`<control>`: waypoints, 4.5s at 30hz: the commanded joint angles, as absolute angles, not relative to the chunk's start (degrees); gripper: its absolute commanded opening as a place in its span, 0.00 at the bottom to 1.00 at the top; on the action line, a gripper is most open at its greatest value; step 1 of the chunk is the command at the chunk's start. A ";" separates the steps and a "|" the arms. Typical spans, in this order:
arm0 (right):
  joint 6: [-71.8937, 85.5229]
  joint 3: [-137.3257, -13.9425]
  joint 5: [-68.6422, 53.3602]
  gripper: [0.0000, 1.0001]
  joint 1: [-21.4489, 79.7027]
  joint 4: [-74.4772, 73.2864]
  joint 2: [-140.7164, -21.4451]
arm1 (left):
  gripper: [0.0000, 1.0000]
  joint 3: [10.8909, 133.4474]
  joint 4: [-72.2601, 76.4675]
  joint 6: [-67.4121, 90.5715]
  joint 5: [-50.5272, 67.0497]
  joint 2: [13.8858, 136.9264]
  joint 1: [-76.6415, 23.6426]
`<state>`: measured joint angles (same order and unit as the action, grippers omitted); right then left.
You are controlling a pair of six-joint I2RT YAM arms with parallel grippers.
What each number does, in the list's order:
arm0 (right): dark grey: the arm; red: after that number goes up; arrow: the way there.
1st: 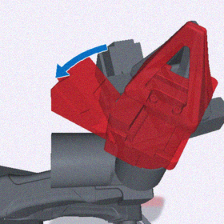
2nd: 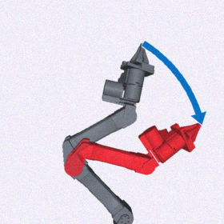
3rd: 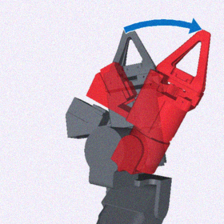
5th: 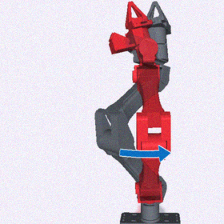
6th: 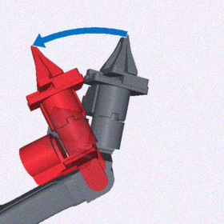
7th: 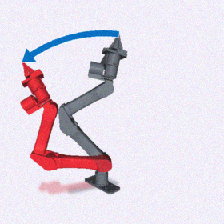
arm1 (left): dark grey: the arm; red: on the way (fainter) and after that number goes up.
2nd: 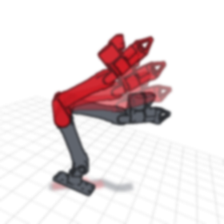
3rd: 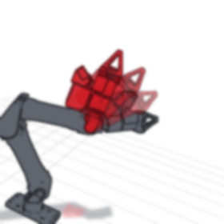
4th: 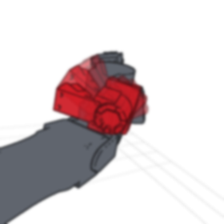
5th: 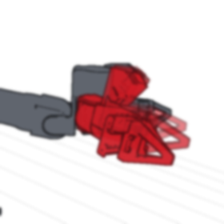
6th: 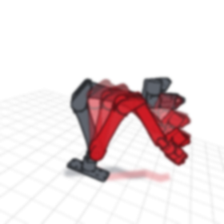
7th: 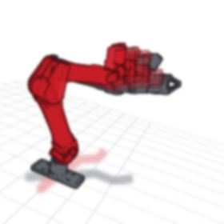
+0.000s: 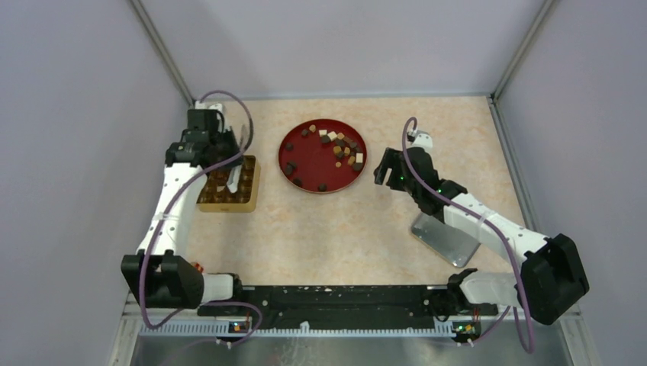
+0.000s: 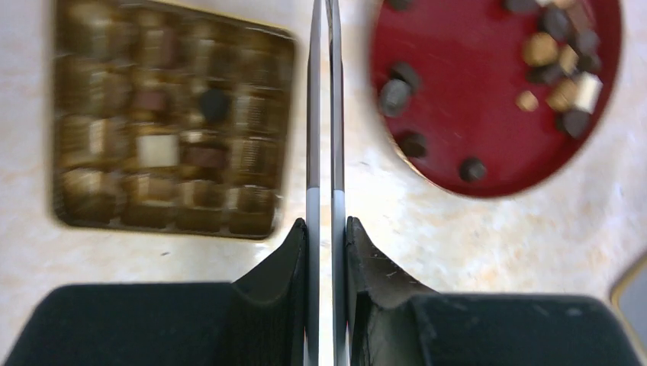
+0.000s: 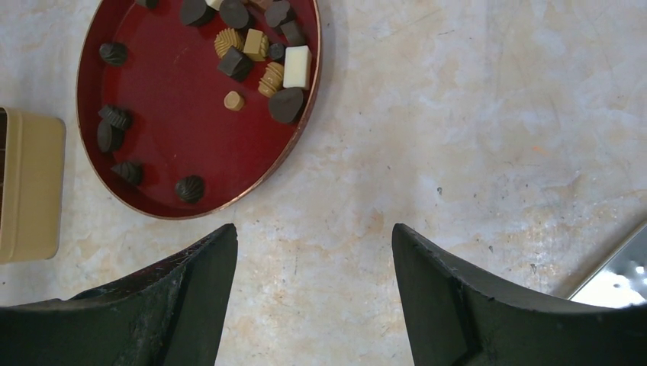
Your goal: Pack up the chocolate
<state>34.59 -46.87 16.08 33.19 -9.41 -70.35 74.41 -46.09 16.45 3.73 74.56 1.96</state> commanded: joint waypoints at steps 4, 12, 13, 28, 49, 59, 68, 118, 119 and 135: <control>34.73 -46.52 17.96 0.73 32.61 -9.18 -67.02 | 0.17 78.71 -41.66 16.23 6.01 81.17 -15.29; 34.67 -46.20 19.21 0.73 32.61 -10.72 -65.91 | 0.27 80.79 -39.07 13.90 7.19 88.95 -25.41; 34.77 -46.11 19.17 0.73 32.61 -10.80 -65.92 | 0.29 81.18 -39.25 13.62 6.59 89.89 -26.30; 34.10 -46.39 19.96 0.73 32.61 -11.27 -65.93 | 0.45 84.14 -40.17 11.93 4.42 96.90 -29.98; 33.94 -46.85 20.15 0.73 32.61 -11.04 -67.08 | 0.35 88.26 -40.87 11.83 1.77 101.69 -32.83; 34.15 -46.85 20.22 0.73 32.61 -11.32 -66.83 | 0.27 88.83 -42.31 12.56 -2.70 101.41 -33.11; 34.26 -46.76 19.91 0.73 32.61 -11.00 -66.69 | 0.24 89.35 -45.45 12.60 -6.84 97.42 -33.10; 33.98 -48.40 16.27 0.73 32.61 -8.79 -71.18 | 0.30 75.58 -52.37 15.23 -14.53 80.41 -5.65; 33.93 -48.49 16.18 0.73 32.61 -8.71 -71.27 | 0.32 75.20 -52.03 15.21 -14.80 80.34 -5.58; 34.14 -47.95 16.48 0.72 32.61 -8.84 -70.55 | 0.40 75.41 -50.82 14.80 -13.71 79.59 -5.10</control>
